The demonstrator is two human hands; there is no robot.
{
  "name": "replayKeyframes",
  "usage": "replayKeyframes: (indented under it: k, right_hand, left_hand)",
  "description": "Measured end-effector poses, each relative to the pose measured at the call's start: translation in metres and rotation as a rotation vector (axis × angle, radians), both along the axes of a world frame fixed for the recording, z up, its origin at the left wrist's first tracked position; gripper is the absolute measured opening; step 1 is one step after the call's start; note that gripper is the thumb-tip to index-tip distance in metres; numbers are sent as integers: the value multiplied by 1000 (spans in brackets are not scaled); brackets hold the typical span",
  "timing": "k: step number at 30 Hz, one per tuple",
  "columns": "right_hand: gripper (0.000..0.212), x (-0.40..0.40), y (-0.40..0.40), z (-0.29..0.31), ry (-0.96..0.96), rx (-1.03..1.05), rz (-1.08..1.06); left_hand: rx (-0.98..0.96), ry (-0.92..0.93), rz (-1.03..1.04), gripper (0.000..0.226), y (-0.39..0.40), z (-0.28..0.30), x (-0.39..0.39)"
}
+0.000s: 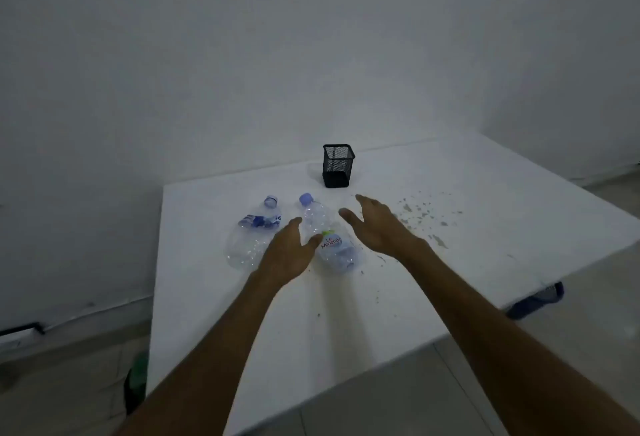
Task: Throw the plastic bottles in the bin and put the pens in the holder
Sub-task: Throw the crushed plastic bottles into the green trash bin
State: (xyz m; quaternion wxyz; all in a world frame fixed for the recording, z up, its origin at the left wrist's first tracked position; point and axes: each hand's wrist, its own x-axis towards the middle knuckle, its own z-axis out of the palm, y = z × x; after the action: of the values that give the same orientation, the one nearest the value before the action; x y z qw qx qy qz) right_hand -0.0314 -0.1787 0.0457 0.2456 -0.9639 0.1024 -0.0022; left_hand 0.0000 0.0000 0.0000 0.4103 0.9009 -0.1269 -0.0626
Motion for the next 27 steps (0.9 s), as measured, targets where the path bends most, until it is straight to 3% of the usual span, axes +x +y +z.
replayKeyframes:
  k: [7,12,17,21,23,27]
  right_hand:
    - [72,34,-4,-72,62,153,-53]
    - [63,42,-3,-92,-2,163,-41]
    - [70,42,2,-91,-105,444,-111]
    - [41,30,3,-89,-140,625,-132]
    - [37,19,5,-86,-145,718,-100]
    - [57,-12,19,-80,-111,888,-71]
  left_hand:
    - [-155,102,204,56,-30,-50,20]
    - [-259,197,226,72,-39,-53,31]
    - [-417,288,261,83,-40,-53,33]
    - [-524,305,243,88,-28,-56,27]
    - [-580,311,209,85,-19,-57,19]
    - [-676,405,233,51,0,-44,-6]
